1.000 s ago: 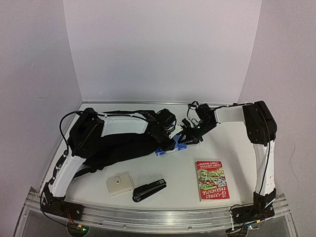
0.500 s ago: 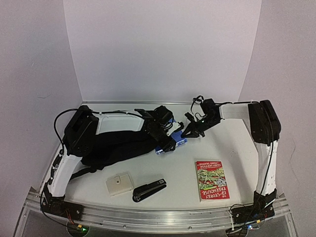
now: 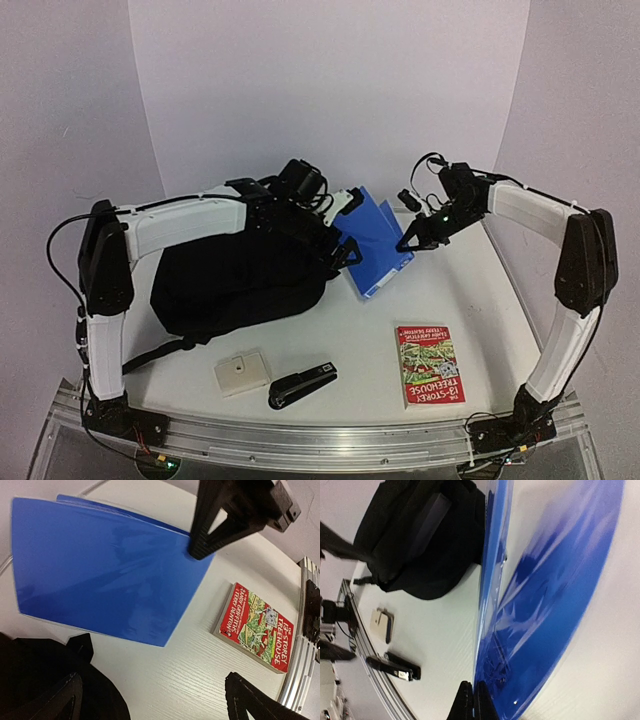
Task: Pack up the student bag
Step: Pick up the files from the center of the board.
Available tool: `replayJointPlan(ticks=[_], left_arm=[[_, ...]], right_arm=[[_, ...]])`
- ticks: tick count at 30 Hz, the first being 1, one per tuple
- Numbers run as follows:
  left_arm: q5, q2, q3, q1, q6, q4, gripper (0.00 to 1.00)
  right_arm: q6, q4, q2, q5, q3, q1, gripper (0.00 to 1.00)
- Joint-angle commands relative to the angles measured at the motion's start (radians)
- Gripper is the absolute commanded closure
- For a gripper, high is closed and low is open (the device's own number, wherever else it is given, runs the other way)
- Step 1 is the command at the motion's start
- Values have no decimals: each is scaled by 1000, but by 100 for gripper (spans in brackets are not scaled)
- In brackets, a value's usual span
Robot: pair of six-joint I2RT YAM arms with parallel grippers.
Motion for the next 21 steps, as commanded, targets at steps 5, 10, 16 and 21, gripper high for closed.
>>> replayJointPlan(ticks=[5,10,16,21], left_arm=[[53,-106,-103,75,41,67,0],[81,-105,-131,91,115,105,0],[193,-136,-225,141,185,194,0],[197,-214,-392,142,274,384,0]], right_arm=[[-336,-229,-122,183,13,46,100],[-484,-267,-172,310,5,134,100],[-604,-265,-229,471,-8,247,100],[-676,-260,-269,519,-1,298,100]])
